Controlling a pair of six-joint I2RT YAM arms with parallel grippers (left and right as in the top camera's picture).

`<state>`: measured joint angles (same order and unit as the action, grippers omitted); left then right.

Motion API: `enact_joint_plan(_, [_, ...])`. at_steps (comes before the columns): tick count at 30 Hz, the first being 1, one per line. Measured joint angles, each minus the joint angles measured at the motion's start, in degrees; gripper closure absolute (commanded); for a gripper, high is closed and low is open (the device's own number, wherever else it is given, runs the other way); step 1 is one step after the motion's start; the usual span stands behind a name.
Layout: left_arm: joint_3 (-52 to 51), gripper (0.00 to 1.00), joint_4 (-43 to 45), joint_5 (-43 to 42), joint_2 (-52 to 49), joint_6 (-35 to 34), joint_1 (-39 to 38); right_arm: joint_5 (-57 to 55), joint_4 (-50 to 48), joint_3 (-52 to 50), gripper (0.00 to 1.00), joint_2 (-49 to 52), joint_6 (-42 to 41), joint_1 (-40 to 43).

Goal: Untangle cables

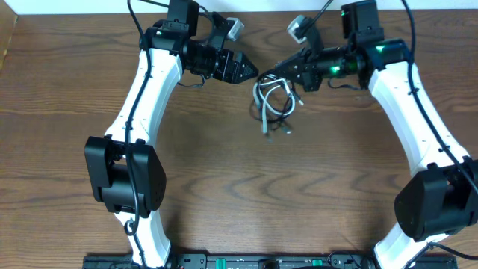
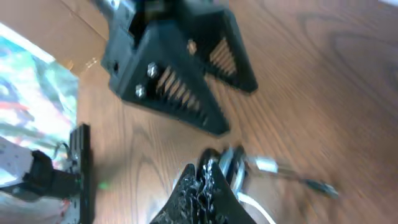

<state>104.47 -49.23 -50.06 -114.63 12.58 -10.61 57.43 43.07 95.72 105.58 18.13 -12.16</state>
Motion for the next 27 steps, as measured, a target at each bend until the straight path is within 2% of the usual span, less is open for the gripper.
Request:
enact_joint_plan(7, [0.00, 0.25, -1.31, -3.23, -0.02, 2.73, -0.26, 5.16, -5.18, 0.00, 0.99, 0.00, -5.05, 0.81])
enact_joint_plan(16, [0.00, 0.25, 0.79, -6.03, -0.02, 2.73, -0.44, 7.69, -5.68, 0.00, 0.99, 0.00, -10.25, 0.52])
enact_joint_plan(27, [-0.04, 0.26, 9.16, -11.72, -0.02, -5.35, -0.42, 0.66, -7.89, 0.00, 0.99, 0.00, -22.43, -3.50])
